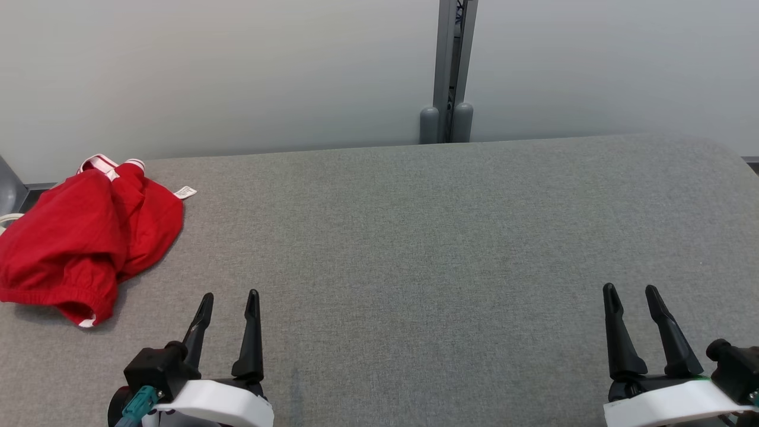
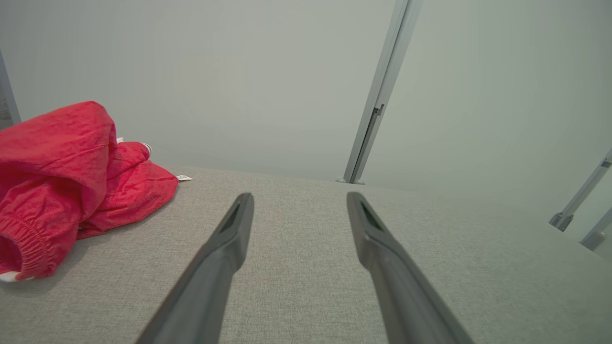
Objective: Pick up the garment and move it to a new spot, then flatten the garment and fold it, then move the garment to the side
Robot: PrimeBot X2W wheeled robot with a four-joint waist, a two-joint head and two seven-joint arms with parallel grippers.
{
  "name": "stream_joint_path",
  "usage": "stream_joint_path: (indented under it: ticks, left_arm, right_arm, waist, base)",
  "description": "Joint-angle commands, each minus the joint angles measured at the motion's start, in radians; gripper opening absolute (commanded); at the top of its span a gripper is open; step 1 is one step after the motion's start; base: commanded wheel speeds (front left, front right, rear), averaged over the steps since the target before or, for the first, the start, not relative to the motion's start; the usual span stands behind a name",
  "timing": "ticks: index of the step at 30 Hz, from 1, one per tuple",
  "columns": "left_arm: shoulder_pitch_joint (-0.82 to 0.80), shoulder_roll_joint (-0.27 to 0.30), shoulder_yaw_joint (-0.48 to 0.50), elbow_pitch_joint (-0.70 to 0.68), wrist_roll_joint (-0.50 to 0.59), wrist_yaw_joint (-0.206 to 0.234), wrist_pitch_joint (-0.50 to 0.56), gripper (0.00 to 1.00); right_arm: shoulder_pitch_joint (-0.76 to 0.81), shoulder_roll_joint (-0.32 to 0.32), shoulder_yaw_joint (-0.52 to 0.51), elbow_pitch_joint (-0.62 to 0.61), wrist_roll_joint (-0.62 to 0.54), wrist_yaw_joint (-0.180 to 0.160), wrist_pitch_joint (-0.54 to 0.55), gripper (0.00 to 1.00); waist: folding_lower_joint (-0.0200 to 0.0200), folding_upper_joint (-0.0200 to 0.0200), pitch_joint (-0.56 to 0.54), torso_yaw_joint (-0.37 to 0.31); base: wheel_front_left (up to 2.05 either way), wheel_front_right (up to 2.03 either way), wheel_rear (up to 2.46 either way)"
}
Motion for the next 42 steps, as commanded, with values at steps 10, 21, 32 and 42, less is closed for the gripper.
stream_joint_path:
  ticks: [10,21,32,42]
  left_arm:
    - [0.005,0.007,-0.005,0.001,0.079,0.013,-0.027,1.00]
    - [0.009,0.008,-0.011,0.011,0.146,0.020,-0.048,1.00]
    - [0.014,0.008,-0.016,0.026,0.207,0.021,-0.067,1.00]
    - [0.009,0.008,-0.010,0.048,0.183,0.011,-0.065,1.00]
  right_arm:
    - [0.009,-0.010,0.009,-0.017,-0.100,0.005,-0.033,1.00]
    - [0.016,-0.011,0.012,-0.028,-0.182,0.006,-0.055,1.00]
    - [0.024,-0.012,0.014,-0.033,-0.250,0.006,-0.072,1.00]
    - [0.021,-0.012,0.010,-0.027,-0.241,0.005,-0.071,1.00]
  waist:
    - [0.0000,0.0000,-0.001,0.002]
    - [0.0000,0.0000,-0.001,0.001]
    - [0.0000,0.0000,-0.002,0.005]
    - [0.0000,0.0000,-0.002,0.001]
  base:
    - [0.00,0.00,0.00]
    - [0.00,0.00,0.00]
    - [0.00,0.00,0.00]
    - [0.00,0.00,0.00]
